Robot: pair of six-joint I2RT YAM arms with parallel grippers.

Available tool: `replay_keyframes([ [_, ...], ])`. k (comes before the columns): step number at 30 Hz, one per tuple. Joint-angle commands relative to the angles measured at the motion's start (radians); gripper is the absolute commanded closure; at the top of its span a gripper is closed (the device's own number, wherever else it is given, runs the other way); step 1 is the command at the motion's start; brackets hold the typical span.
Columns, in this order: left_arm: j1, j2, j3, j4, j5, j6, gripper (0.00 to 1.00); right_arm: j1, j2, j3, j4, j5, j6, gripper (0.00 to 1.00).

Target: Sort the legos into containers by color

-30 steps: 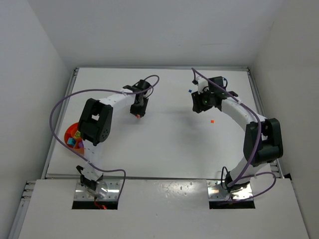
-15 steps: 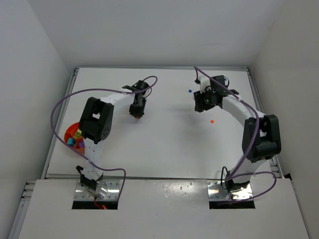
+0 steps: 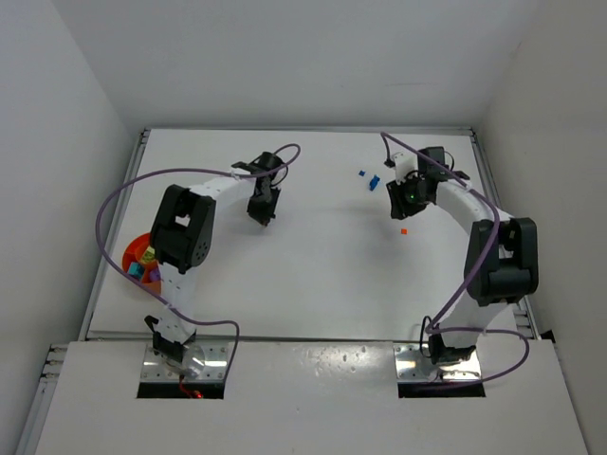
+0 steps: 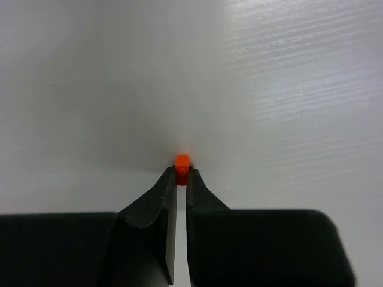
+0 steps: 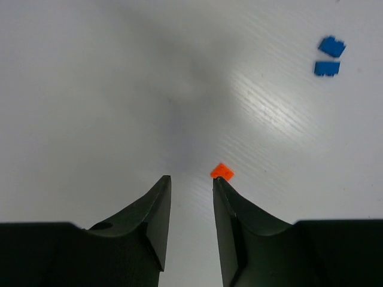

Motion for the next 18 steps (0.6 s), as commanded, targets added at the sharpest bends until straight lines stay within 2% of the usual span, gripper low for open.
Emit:
replay_keyframes([
  [1, 0.012, -0.113, 0.025, 0.0, 0.07, 0.048, 1.0, -0.037, 0.039, 0.016, -0.127, -0.028, -0.16, 0.66],
  [6, 0.023, -0.276, 0.002, 0.009, 0.122, 0.091, 1.0, -0.059, 0.048, -0.003, -0.146, 0.015, -0.279, 0.64],
  [12, 0.032, -0.379, -0.029, 0.009, 0.132, 0.128, 1.0, -0.068, 0.144, 0.056, -0.164, 0.075, -0.29, 0.53],
  [18, 0.104, -0.523, -0.05, -0.015, 0.216, 0.191, 1.0, -0.077, 0.18, 0.088, -0.191, 0.065, -0.361, 0.52],
])
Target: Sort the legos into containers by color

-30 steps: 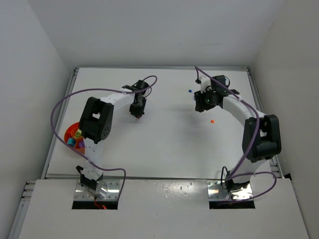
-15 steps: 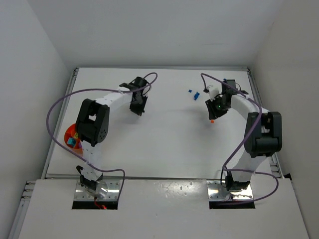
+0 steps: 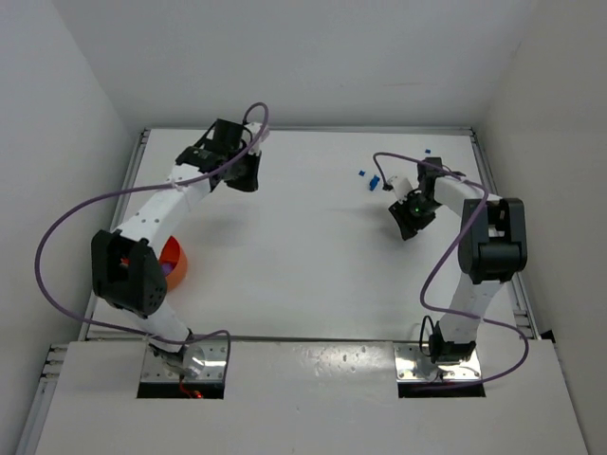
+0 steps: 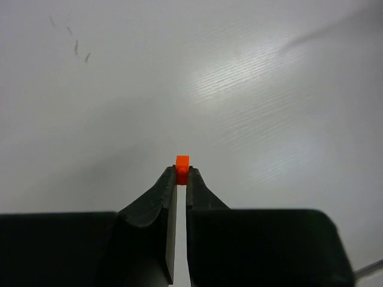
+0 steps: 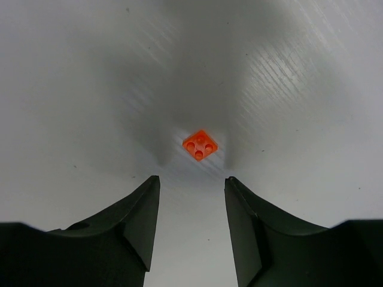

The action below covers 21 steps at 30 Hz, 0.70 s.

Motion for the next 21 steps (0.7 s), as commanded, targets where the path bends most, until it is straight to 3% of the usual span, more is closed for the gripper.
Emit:
replay_keyframes([
  [1, 0.077, -0.105, -0.029, -0.033, 0.063, 0.073, 1.0, -0.012, -0.005, 0.054, -0.017, -0.012, -0.07, 0.52],
  [6, 0.238, -0.215, -0.104, -0.178, 0.016, 0.148, 1.0, -0.012, -0.024, 0.095, -0.026, -0.073, -0.081, 0.52],
  [13, 0.586, -0.29, -0.205, -0.288, -0.147, 0.243, 1.0, 0.008, 0.021, 0.202, -0.069, -0.167, 0.008, 0.52],
  [17, 0.702, -0.29, -0.238, -0.309, -0.187, 0.204, 1.0, 0.008, 0.043, 0.25, -0.069, -0.211, 0.068, 0.52],
  [21, 0.742, -0.312, -0.259, -0.289, -0.234, 0.127, 1.0, 0.008, 0.07, 0.311, -0.092, -0.221, 0.111, 0.51],
])
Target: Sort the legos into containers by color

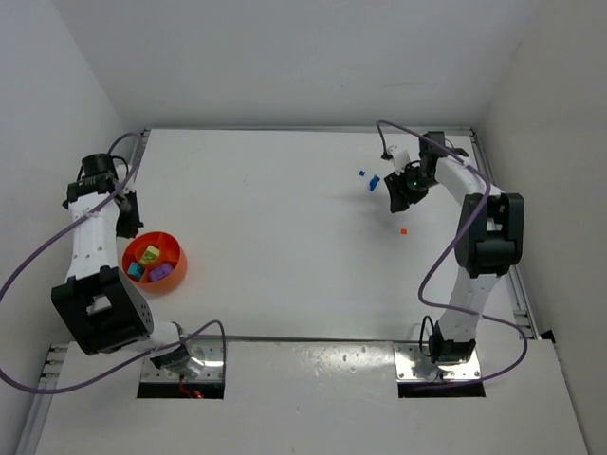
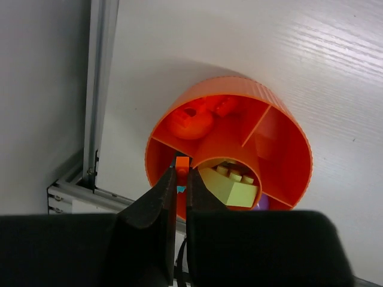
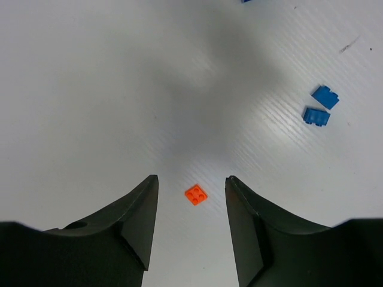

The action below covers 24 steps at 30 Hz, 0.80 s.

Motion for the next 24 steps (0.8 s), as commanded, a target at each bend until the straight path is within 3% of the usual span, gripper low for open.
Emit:
replay_keyframes([
  [1, 0.012, -0.05, -0.023, 0.021, -0.053, -0.068, 1.0, 0.006, 0.036, 0.094, -0.033, -0.051, 0.056, 0.51],
  [5, 0.012, -0.05, -0.056, 0.058, -0.096, -0.118, 1.0, 0.006, 0.076, 0.175, -0.058, -0.06, 0.129, 0.51],
  [20, 0.023, 0.105, -0.047, 0.117, -0.039, -0.147, 1.0, 0.055, 0.057, 0.157, -0.038, -0.033, 0.139, 0.51],
  [24, 0.023, 0.128, -0.038, 0.128, -0.028, -0.147, 0.93, 0.064, 0.057, 0.146, -0.038, -0.024, 0.139, 0.49],
])
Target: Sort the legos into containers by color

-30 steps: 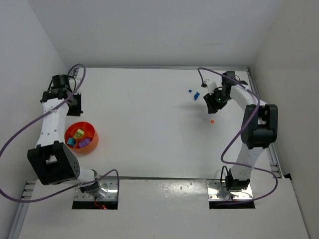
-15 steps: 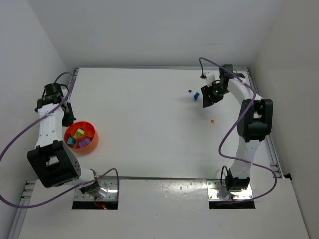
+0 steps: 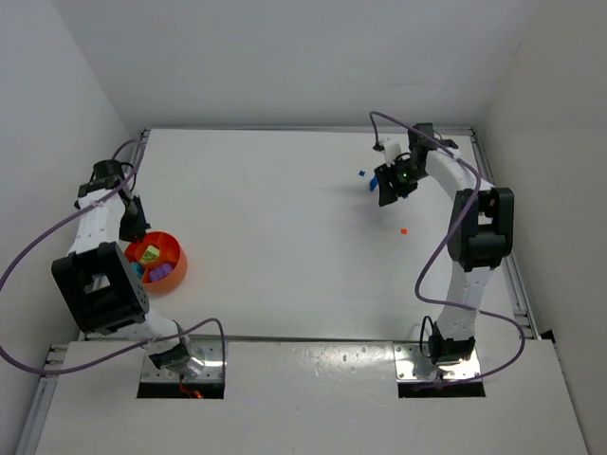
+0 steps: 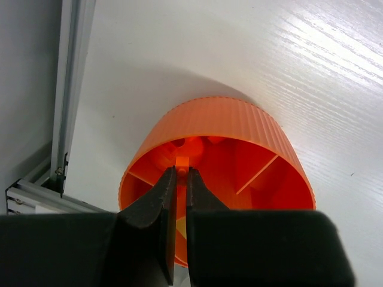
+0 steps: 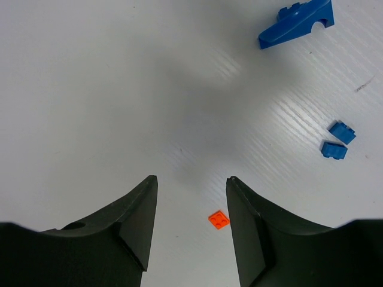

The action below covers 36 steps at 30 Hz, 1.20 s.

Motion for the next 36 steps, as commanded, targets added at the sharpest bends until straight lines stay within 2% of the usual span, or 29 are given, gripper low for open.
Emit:
replay_keyframes([
  [1, 0.01, 0.009, 0.021, 0.026, 0.025, -0.012, 0.92, 0.012, -0.025, 0.007, 0.021, 0.007, 0.01, 0.49],
  [8, 0.01, 0.02, 0.03, 0.026, 0.026, -0.012, 0.78, 0.012, -0.025, 0.007, 0.021, 0.025, 0.01, 0.49],
  [10, 0.01, 0.02, 0.03, 0.026, 0.026, -0.012, 0.76, 0.012, -0.025, -0.002, 0.021, 0.025, 0.01, 0.49],
  [13, 0.01, -0.001, 0.048, 0.026, 0.039, -0.012, 0.7, 0.012, -0.025, -0.02, 0.021, 0.036, 0.001, 0.49],
  [14, 0.01, -0.018, 0.048, 0.026, 0.039, -0.012, 0.65, 0.001, -0.025, -0.031, 0.021, 0.036, -0.01, 0.49],
  [16, 0.01, -0.027, 0.059, 0.026, 0.05, -0.003, 0.63, 0.001, -0.036, -0.043, 0.021, 0.036, -0.024, 0.49],
  [25, -0.009, -0.04, 0.145, -0.003, -0.007, 0.006, 0.62, -0.019, -0.055, -0.103, 0.03, 0.062, -0.061, 0.51],
  [36, -0.009, -0.13, -0.022, -0.022, 0.007, 0.016, 0.63, -0.019, -0.026, -0.068, 0.021, 0.062, -0.07, 0.51],
])
